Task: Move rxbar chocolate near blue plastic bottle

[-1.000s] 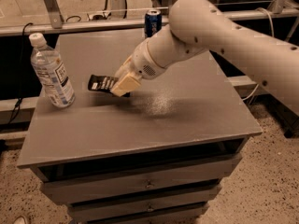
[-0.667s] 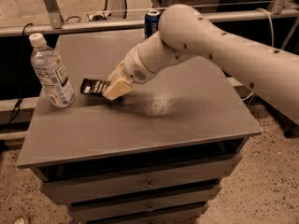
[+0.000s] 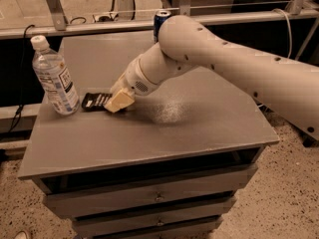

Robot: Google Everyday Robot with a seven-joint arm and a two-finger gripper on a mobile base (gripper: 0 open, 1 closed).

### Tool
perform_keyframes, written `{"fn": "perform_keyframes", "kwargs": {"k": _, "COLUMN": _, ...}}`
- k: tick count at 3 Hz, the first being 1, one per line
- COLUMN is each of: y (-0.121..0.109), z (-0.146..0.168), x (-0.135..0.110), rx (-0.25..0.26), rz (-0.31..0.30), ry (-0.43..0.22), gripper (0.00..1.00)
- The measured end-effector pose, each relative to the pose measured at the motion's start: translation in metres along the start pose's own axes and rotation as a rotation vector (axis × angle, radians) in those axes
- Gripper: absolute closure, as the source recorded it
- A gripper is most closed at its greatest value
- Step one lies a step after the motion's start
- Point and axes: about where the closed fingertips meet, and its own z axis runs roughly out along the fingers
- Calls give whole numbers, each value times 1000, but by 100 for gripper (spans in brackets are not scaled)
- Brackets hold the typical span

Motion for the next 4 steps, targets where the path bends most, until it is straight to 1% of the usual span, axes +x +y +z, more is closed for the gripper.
{"fn": "perform_keyframes", "kwargs": {"k": 1, "y": 0, "z": 6, "x": 5, "rx": -2, "rz": 11, "ry": 6, "gripper": 36}}
{"fn": "perform_keyframes", "kwargs": {"k": 2, "y": 0, "z": 4, "x": 3, "rx": -2, "rz": 11, "ry": 6, "gripper": 13}}
{"fn": "perform_keyframes", "kwargs": {"k": 3, "y": 0, "z": 4, "x": 3, "rx": -2, "rz": 11, "ry": 5, "gripper": 0}}
{"fn": "perform_keyframes", "kwargs": {"k": 4, "y": 2, "z": -17, "x": -3, "rx": 6, "rz": 0, "ry": -29, "gripper": 0}}
